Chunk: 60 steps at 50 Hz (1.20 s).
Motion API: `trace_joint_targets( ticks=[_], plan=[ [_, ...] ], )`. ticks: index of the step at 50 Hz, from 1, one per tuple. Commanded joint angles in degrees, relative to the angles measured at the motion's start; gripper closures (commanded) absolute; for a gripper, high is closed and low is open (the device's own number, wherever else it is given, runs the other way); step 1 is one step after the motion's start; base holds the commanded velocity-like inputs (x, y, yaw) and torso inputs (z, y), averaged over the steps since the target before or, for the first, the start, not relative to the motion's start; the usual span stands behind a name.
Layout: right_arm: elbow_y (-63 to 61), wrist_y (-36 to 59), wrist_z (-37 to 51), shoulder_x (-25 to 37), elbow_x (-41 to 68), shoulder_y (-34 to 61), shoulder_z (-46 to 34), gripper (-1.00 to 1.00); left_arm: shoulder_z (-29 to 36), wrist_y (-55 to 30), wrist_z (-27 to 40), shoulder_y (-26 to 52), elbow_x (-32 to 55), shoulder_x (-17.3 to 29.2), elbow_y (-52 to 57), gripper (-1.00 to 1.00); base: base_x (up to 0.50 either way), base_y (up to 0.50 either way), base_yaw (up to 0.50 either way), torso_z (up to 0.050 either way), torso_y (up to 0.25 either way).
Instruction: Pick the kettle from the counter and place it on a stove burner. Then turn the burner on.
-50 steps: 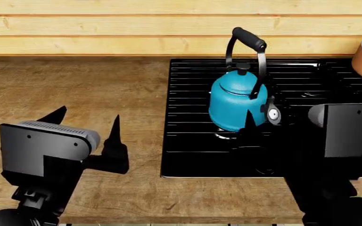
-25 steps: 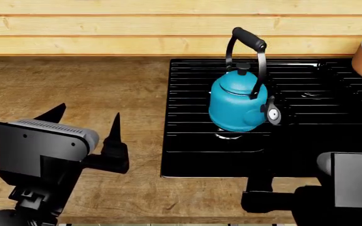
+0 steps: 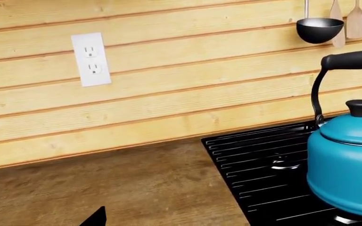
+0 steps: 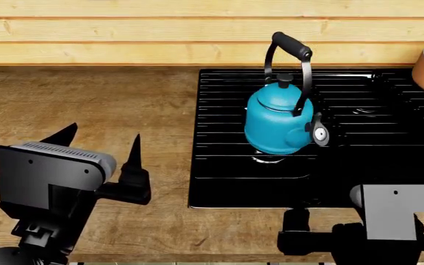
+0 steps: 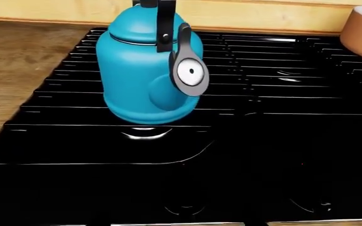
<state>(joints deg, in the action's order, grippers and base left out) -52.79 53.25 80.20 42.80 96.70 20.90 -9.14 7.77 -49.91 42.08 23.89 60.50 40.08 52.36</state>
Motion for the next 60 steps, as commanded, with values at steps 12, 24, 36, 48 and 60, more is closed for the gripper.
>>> trace_joint_targets(
  ticks=[12,24,36,48,60],
  plan=[
    [2.0,0.3,-5.8,-1.5,-6.5,-4.0,-0.4,-1.0,0.4,0.7,0.1,-0.4,-0.2,0.4,-0.1,-1.0,0.0,0.0,0.0,0.0,0.0],
    [5.7,1.8,-9.8,-3.0,-9.9,-2.2,-2.9,-1.0,0.7,1.4,-0.2,-0.9,-0.8,0.4,-0.6,-1.0,0.0,0.0,0.0,0.0,0.0],
    [6.7,1.9,-13.7,-4.1,-12.3,-1.9,-4.4,-1.0,1.0,1.5,-0.1,-0.6,-0.6,0.6,-0.6,-1.0,0.0,0.0,0.0,0.0,0.0],
    [9.2,1.6,-16.3,-5.0,-15.5,-1.4,-5.2,-1.0,1.4,2.2,-0.6,-1.0,-1.3,0.6,-1.0,-1.0,0.0,0.0,0.0,0.0,0.0],
    [11.5,0.6,-17.7,-5.5,-18.0,-0.6,-5.1,-1.0,1.5,3.0,-0.8,-1.8,-1.9,0.8,-1.2,-1.0,0.0,0.0,0.0,0.0,0.0]
  ],
)
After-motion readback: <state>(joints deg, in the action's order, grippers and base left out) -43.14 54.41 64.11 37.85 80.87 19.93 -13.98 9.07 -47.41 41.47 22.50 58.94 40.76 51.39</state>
